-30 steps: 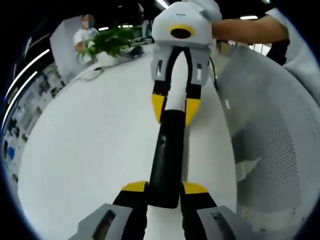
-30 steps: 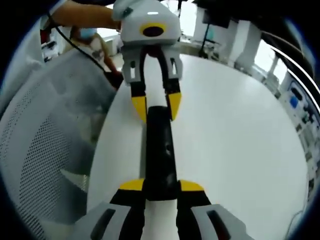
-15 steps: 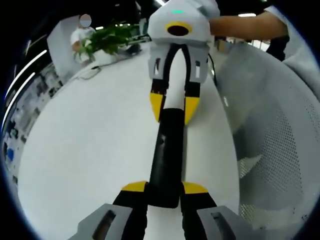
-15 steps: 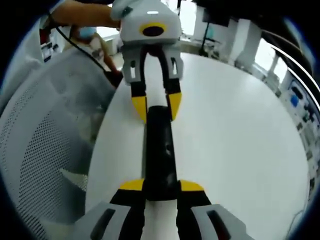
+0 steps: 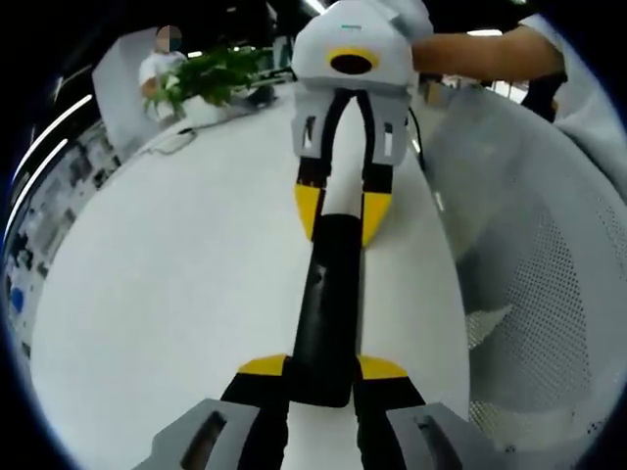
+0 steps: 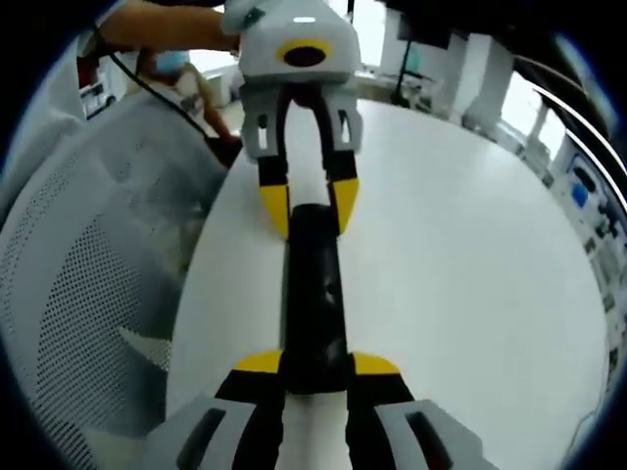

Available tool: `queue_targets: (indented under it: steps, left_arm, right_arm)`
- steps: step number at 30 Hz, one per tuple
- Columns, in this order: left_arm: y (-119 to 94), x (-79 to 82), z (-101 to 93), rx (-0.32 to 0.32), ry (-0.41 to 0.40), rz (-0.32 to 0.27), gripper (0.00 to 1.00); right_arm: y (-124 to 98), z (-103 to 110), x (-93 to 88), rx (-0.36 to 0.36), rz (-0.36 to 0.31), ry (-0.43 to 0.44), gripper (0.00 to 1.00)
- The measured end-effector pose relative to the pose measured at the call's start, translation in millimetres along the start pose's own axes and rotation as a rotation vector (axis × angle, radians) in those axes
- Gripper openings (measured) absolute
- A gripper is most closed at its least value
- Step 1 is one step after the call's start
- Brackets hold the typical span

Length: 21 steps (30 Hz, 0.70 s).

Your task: Press the specified remote control buttons in sequence, fully releasing each button before pressing the next.

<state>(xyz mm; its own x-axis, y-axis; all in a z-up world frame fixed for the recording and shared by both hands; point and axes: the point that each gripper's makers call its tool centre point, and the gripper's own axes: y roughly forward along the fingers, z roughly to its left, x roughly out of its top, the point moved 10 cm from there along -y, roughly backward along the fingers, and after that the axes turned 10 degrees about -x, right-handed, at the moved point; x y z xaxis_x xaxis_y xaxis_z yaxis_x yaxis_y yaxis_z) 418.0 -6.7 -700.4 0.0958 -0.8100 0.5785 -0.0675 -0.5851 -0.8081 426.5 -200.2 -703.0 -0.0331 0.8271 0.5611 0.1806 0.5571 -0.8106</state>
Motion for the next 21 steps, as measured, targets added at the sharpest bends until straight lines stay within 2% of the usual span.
queue_targets:
  steps: [21]
  left_arm:
    - [-0.2, -1.9, -1.4, -0.001, 0.019, -0.029, 0.23]
  right_arm:
    - [-0.4, -1.1, 1.5, 0.016, 0.022, -0.022, 0.2]
